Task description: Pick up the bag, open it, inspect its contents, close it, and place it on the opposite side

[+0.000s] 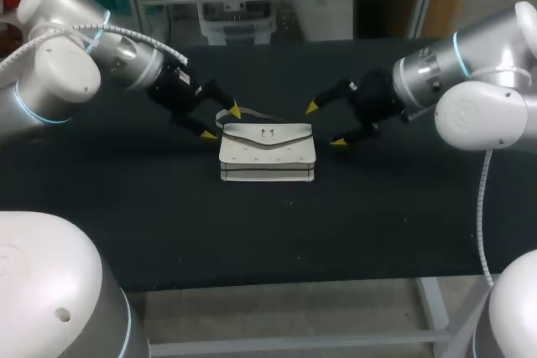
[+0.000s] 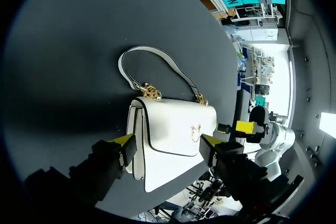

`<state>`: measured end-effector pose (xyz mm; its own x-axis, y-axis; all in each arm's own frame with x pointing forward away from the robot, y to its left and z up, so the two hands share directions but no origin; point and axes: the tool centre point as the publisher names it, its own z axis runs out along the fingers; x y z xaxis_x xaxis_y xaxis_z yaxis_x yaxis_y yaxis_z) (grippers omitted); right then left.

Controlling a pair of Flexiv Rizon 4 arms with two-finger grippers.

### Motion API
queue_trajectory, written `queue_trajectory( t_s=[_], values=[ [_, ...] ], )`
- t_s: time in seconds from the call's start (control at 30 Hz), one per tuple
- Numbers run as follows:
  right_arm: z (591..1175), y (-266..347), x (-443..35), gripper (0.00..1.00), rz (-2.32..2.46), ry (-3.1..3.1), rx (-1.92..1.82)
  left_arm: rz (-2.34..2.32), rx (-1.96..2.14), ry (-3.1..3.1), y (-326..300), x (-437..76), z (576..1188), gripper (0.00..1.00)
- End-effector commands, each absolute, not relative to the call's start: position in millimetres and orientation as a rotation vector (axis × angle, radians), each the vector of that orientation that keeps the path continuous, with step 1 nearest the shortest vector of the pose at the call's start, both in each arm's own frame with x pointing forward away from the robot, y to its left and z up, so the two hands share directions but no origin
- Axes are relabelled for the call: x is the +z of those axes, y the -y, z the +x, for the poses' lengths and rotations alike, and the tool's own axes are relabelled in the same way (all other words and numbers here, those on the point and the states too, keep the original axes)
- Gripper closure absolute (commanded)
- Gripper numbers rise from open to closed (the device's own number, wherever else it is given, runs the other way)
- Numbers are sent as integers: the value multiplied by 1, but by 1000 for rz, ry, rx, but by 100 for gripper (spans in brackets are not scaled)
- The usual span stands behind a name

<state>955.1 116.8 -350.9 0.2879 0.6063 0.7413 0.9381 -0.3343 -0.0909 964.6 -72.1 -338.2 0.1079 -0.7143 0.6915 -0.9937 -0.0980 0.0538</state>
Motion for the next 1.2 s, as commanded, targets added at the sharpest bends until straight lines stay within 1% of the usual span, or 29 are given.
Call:
queue_trajectory(
  t_s=[0.03, 0.17, 0.27, 0.33, 0.37, 0.4, 0.43, 0.5, 0.57, 0.7, 0.77, 0.87, 1.07, 1.13, 1.17, 1.2],
  values=[
    [973, -128, -369, 0, -1943, 1359, -742, 1844, 686, 1648, 75, -347, 973, 21],
    [977, -135, -374, 0, -1916, 1315, -759, 1827, 683, 1633, 76, -351, 974, 28],
    [979, -141, -372, 0, -1905, 1310, -769, 1815, 693, 1615, 75, -351, 975, 39],
    [980, -143, -370, 0, -1902, 1309, -771, 1810, 698, 1601, 74, -352, 975, 41],
    [980, -144, -369, 5, -1901, 1310, -771, 1806, 696, 1597, 74, -352, 975, 45],
    [980, -146, -369, 13, -1896, 1309, -768, 1805, 697, 1596, 74, -353, 975, 46],
    [980, -147, -369, 18, -1893, 1309, -766, 1804, 694, 1593, 75, -354, 975, 47],
    [980, -148, -369, 21, -1890, 1310, -763, 1806, 688, 1589, 75, -356, 976, 45],
    [980, -149, -368, 28, -1888, 1309, -762, 1810, 686, 1583, 74, -358, 977, 45],
    [980, -149, -367, 42, -1887, 1311, -765, 1803, 679, 1573, 73, -358, 977, 47],
    [981, -152, -369, 42, -1885, 1308, -765, 1796, 674, 1560, 74, -360, 978, 47],
    [982, -157, -375, 51, -1875, 1306, -747, 1775, 657, 1543, 76, -362, 979, 48],
    [981, -158, -378, 64, -1875, 1300, -744, 1764, 586, 1530, 77, -365, 976, 56],
    [981, -158, -379, 69, -1876, 1299, -747, 1738, 573, 1535, 78, -367, 974, 60],
    [980, -157, -379, 71, -1874, 1302, -753, 1735, 573, 1534, 78, -368, 973, 65],
    [980, -157, -379, 75, -1870, 1305, -767, 1732, 575, 1537, 79, -369, 972, 80]
  ],
)
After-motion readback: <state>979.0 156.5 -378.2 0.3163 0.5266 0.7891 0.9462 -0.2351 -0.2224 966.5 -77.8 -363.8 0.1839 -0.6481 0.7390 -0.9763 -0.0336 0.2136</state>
